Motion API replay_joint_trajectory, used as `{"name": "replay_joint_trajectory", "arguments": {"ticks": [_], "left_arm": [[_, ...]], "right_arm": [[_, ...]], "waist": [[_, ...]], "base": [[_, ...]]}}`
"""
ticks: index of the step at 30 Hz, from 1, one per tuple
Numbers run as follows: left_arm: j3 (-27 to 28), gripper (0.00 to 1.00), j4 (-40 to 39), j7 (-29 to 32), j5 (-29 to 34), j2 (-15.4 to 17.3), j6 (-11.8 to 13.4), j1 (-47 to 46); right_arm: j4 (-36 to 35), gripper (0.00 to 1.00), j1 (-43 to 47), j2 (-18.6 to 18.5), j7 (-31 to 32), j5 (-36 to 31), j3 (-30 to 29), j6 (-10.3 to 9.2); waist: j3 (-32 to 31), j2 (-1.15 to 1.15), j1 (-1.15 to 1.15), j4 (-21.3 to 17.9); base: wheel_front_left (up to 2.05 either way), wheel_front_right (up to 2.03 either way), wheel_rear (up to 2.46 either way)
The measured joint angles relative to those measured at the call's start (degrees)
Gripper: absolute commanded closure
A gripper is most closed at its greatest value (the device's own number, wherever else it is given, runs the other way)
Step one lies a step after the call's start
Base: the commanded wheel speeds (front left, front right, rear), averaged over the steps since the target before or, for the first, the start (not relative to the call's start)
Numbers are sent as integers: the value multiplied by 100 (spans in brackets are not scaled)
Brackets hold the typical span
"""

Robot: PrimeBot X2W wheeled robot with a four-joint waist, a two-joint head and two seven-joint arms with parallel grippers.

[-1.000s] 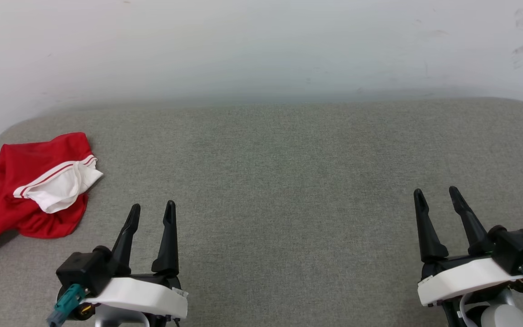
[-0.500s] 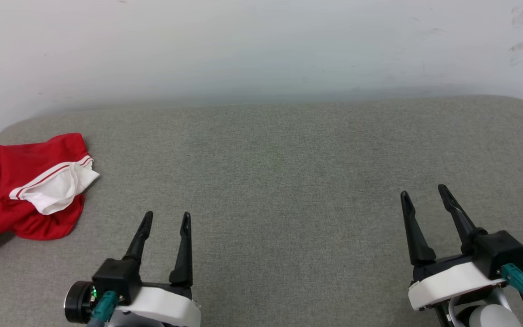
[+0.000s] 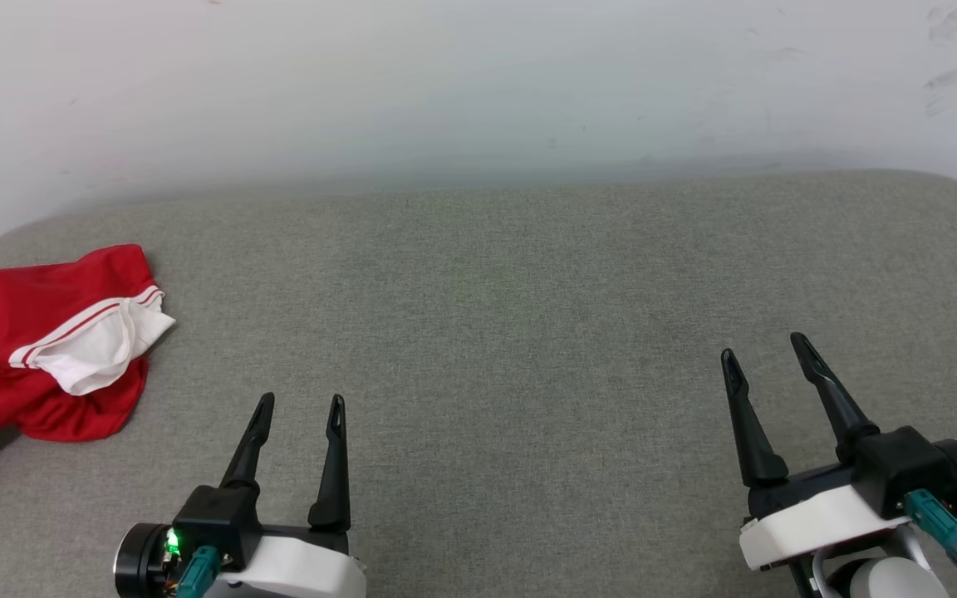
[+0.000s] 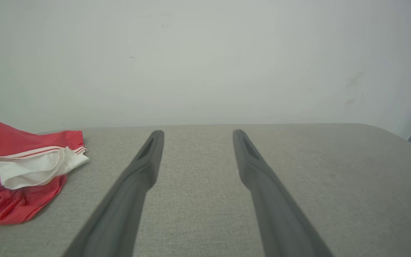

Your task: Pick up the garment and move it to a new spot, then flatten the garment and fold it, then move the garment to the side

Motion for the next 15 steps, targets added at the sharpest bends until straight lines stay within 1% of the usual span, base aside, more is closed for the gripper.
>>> {"name": "replay_joint_trajectory", "arguments": {"ticks": [6, 9, 11, 12, 15], "left_arm": [[86, 0, 74, -58, 301, -105, -149, 49], [133, 0, 79, -101, 446, -155, -179, 60], [175, 0, 75, -111, 521, -190, -186, 77], [197, 0, 67, -119, 554, -208, -200, 83], [259, 0, 49, -155, 683, -246, -256, 112]], "right_arm": [[34, 0, 16, -2, -70, 124, -12, 0], [175, 0, 41, -1, -92, 472, -4, 1], [231, 0, 53, -2, -123, 569, 19, 1], [265, 0, 52, 0, -136, 747, 22, 1], [358, 0, 52, -3, -147, 878, 33, 0]], "waist": [[6, 0, 0, -17], [4, 0, 0, -21], [5, 0, 0, -20], [6, 0, 0, -20], [7, 0, 0, -15]], "base": [[0, 0, 0], [0, 0, 0], [0, 0, 0], [0, 0, 0], [0, 0, 0]]}}
